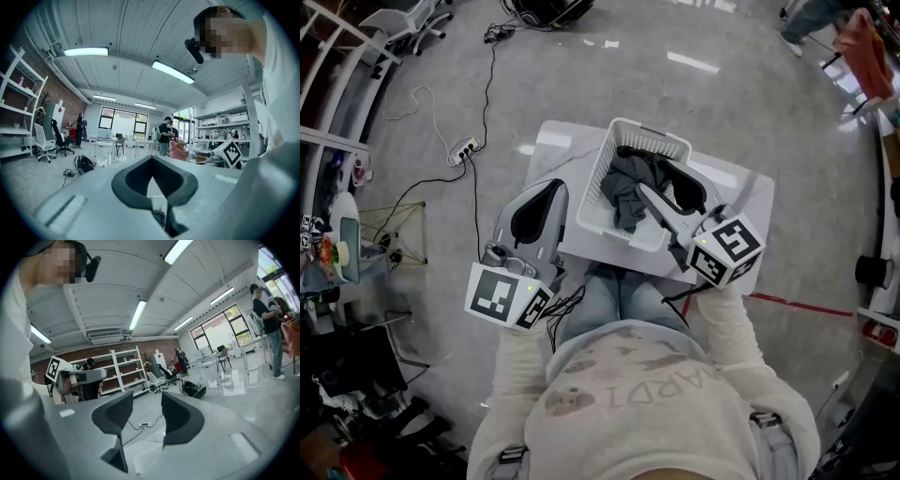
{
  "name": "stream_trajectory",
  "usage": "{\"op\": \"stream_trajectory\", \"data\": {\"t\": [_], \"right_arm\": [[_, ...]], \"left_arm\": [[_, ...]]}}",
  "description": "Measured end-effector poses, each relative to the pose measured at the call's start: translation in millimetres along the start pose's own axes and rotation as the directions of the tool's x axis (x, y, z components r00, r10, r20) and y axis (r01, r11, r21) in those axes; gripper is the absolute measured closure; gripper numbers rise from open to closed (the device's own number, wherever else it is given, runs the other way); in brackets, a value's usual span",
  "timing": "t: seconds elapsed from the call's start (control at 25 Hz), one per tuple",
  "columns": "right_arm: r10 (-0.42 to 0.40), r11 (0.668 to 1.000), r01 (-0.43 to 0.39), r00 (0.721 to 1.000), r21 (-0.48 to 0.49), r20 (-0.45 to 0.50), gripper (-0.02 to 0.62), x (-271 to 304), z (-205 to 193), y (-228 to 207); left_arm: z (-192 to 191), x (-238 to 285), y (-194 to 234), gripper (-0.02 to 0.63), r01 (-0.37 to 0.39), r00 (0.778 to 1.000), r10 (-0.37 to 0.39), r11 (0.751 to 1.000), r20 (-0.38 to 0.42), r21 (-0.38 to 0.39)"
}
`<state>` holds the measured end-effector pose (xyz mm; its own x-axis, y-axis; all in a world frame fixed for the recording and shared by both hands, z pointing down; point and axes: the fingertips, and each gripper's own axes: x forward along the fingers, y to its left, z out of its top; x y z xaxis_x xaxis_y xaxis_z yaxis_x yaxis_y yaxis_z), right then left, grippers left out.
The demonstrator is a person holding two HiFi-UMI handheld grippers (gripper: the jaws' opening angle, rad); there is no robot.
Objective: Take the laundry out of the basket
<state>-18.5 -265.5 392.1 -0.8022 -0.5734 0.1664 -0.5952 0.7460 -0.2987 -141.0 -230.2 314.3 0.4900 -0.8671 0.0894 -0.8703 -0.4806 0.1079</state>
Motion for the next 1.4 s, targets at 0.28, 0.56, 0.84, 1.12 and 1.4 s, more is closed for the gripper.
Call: {"op": "stream_trajectory", "data": {"t": [0.28, 0.56, 0.84, 1.12, 1.4], "right_arm": [[-0.004, 1.0, 0.002, 0.989, 0.017, 0.148, 0.566, -62, 24, 28], [0.027, 0.995, -0.052, 0.965, 0.089, 0.26, 0.566, -135, 29, 85], [0.018, 0.999, -0.01, 0.974, -0.036, 0.227, 0.488, -188, -11, 205], [0.019, 0.997, -0.002, 0.971, -0.072, 0.24, 0.528, -244, -27, 297], [-0.028, 0.991, 0.068, 0.947, -0.113, 0.32, 0.557, -293, -6, 317]], "left_arm": [[-22, -13, -33, 0.606, 0.045, 0.998, -0.045, 0.999, -0.04, -0.023], [-8, -48, -105, 0.606, 0.208, 0.976, -0.207, 0.978, 0.061, 0.002], [-39, -176, -149, 0.606, 0.174, 0.983, -0.173, 0.985, 0.061, -0.007], [-39, -269, -180, 0.606, 0.124, 0.99, -0.128, 0.99, 0.067, 0.06], [-22, -313, -201, 0.606, 0.087, 0.99, -0.091, 0.995, 0.107, 0.049]]}}
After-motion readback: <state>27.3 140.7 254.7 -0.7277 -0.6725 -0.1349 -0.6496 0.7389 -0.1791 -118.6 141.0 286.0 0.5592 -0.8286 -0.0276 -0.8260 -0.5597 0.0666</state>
